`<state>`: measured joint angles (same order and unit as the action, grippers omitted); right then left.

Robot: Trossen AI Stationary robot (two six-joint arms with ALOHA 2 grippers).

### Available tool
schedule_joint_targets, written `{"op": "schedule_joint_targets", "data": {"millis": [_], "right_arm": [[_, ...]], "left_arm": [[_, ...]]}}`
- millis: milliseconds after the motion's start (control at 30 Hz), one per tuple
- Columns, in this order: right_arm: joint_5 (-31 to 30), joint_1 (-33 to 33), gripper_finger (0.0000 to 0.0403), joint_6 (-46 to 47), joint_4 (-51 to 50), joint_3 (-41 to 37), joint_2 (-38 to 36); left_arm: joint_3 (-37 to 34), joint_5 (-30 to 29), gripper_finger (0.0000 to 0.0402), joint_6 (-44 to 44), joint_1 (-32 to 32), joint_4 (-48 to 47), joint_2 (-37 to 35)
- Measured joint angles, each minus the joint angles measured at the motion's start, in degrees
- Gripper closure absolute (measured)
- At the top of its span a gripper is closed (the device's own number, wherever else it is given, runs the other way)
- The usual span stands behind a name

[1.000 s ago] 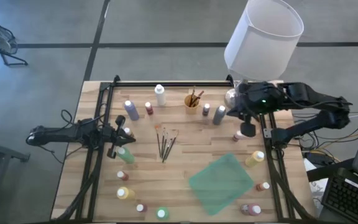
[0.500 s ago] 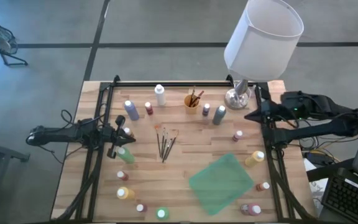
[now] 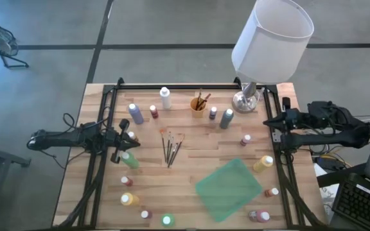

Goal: Pick & Place Paint Supplies
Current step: Put the gold paintbrush into the yellow cup

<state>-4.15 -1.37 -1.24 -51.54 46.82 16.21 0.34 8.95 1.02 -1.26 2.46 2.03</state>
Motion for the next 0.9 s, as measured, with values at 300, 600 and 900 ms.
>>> {"op": "schedule_joint_targets", "data": {"millis": [300,600,900], "right_arm": [[10.19,0.01,0.0394,-3.78,-0.03,-1.64,-7.79],[10.19,-0.01,0.0394,-3.44,-0.12,-1.64,-12.38],[10.17,-0.01,0.0394,-3.47,-0.14,-1.64,-12.33]], "left_arm": [[0.0,0.0,0.0388,0.0,0.01,0.0,0.01],[0.0,0.0,0.0388,0.01,0.0,0.0,0.01],[0.0,0.0,0.0388,0.01,0.01,-0.01,0.01]]}}
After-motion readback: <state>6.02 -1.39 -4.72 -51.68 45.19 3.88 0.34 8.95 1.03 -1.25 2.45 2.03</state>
